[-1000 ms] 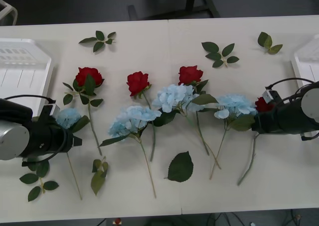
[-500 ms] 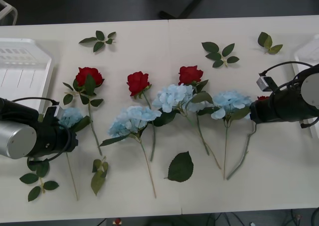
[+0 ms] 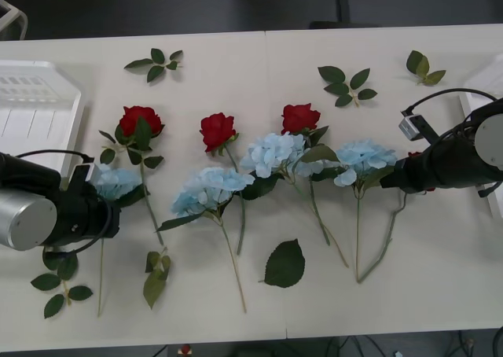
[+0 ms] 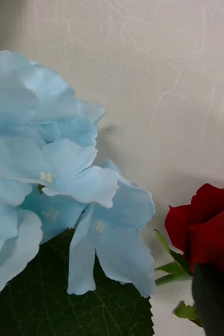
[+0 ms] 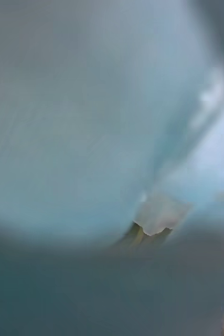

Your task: Place the red flowers into the right box and the blue flowers into the left box. If a person shows an open palm, hand one flower to the person first, then continue sorting.

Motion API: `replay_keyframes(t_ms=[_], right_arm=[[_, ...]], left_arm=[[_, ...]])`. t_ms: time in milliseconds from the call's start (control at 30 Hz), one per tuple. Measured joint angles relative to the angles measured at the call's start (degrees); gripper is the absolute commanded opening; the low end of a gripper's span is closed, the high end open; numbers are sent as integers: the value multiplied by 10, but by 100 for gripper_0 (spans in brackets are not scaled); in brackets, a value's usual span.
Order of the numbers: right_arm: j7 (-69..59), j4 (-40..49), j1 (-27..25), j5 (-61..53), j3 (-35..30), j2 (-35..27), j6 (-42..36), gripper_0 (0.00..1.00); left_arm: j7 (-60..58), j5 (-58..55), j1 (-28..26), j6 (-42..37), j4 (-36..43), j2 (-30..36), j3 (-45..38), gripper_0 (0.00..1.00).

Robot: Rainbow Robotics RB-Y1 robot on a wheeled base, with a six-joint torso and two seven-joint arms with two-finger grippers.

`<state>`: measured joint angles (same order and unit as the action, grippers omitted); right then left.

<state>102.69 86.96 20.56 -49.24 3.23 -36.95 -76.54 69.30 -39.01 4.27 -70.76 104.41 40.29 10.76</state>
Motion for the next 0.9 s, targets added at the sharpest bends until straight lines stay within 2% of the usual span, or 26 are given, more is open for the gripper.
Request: replay_keyframes(t_ms=[233,400,567,733,900], right_arm=[[1,0,-3,-8,0,-10,2,100],[1,0,-19,-57,0,-43,2,100],[0,0,-40,-65,-8,-59,2,100],[-25,0,-56,-55,-12,-57,2,100],[-95,0,-64,-28,-12,-44,2,100]], left_arm=[[0,3,0,-10,81,46,0,0],[0,3,0,-31,153,122,-1,0],[1,-16,1,-103,206,204,-48,0],[17,-45,35,-174,182,216,-133,0],[112,-47,140,-209,64,216,-139,0]])
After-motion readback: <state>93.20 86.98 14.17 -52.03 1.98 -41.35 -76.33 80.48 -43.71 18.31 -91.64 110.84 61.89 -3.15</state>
